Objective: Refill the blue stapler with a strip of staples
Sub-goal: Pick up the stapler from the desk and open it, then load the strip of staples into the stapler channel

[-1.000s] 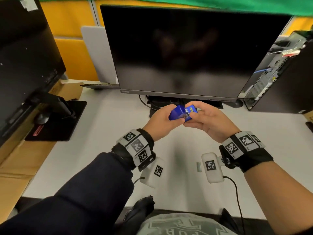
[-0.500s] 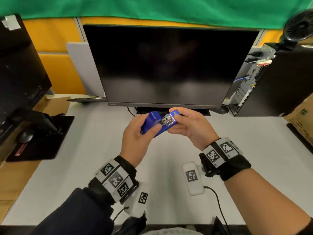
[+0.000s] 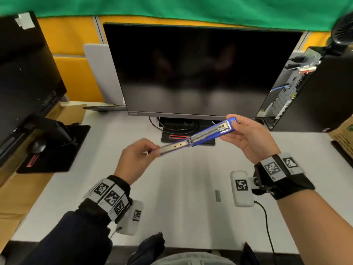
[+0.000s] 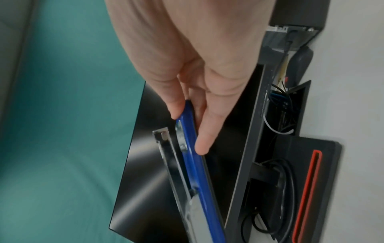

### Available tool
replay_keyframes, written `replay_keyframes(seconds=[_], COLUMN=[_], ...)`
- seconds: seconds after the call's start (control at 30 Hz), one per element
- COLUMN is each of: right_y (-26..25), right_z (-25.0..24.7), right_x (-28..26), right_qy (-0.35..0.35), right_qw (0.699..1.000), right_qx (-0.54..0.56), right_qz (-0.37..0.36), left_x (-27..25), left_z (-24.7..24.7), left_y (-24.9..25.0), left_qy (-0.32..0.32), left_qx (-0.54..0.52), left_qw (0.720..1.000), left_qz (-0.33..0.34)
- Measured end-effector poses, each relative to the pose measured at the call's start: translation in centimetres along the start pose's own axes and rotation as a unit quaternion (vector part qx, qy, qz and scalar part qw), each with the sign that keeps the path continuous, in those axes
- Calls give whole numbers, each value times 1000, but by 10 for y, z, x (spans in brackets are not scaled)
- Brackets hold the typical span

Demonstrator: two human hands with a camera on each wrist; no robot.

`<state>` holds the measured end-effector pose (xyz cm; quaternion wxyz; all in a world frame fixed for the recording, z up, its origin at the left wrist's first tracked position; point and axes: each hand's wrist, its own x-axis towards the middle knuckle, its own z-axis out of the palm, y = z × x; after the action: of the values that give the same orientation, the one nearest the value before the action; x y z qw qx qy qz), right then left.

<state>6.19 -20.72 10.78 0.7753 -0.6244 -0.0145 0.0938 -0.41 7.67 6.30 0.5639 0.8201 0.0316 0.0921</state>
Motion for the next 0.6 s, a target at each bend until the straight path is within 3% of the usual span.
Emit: replay_keyframes(seconds=[0.03,0.1,0.2,0.3,0.47,0.6], right_y=[-3,-8,-16,-25,-27,-29], right_z=[0,-1,2,14,44,58], right_x=[0,0,-4,-13,-28,-33], right_qy=[-4,-21,-59,-104,-148,-144], right_qw=[1000,996,990,987,978,974], right_qx=[-26,-84,-127,-122,-148,-174], right_qz=[-5,-7,9,19,22,18], left_x=[1,1,1,4,-5,-11], left_z=[-1,-4,-10,-11,16,28], left_y=[-1,5,26,53,77,83], left_qy=[-81,-247,-373,-395,-434,-386], left_qx=[92,202,136,9,-2,-77], left_qw=[992,947,917,916,893,898], left_qz=[-14,-35,-39,-72,-116,-195])
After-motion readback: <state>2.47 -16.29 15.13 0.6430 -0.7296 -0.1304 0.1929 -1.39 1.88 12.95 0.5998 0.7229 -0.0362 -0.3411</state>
